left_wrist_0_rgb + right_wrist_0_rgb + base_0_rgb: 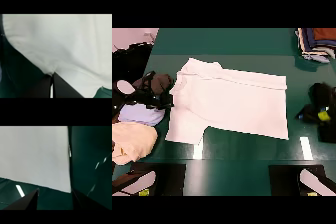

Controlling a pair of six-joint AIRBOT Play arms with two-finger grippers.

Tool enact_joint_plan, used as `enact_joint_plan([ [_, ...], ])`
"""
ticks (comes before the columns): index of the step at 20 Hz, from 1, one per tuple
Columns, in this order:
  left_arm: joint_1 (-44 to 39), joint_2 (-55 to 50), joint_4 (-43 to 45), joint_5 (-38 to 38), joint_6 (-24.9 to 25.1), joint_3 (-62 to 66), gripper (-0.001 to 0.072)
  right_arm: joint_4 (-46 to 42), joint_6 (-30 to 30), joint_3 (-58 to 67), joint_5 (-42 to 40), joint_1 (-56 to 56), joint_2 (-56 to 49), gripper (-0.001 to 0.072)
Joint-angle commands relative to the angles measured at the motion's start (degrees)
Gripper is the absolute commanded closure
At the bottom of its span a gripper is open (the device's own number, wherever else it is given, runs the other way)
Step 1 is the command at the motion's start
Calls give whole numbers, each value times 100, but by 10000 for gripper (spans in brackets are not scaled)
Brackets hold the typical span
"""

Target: Fold the shirts.

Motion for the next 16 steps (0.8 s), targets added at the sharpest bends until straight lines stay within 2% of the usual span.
enact_joint_plan([
  [1, -4, 7, -35, -153, 63, 376, 684, -160, 13, -1307, -85, -669, 179, 226],
  [2, -4, 4, -33, -122, 63, 376, 684, -48, 9, -1644, -254, -772, 179, 239],
  [3, -4, 4, -35, -118, 61, 374, 684, 122, 0, -1915, -455, -787, 179, 285],
  [9, -4, 4, -35, -114, 61, 376, 684, 951, -101, -2361, -1519, -57, -4, 295],
  [10, -4, 4, -33, -116, 61, 374, 684, 990, -101, -2269, -1622, 92, -98, 410],
  [13, -4, 57, -26, -87, 61, 376, 685, 970, -103, -1836, -1788, 522, -334, 653],
  [14, -4, 195, -11, -13, 59, 376, 686, 970, -101, -1665, -1759, 636, -345, 696],
  [16, -4, 667, 63, 144, 48, 444, 686, 940, -101, -1300, -1676, 833, -186, 696],
])
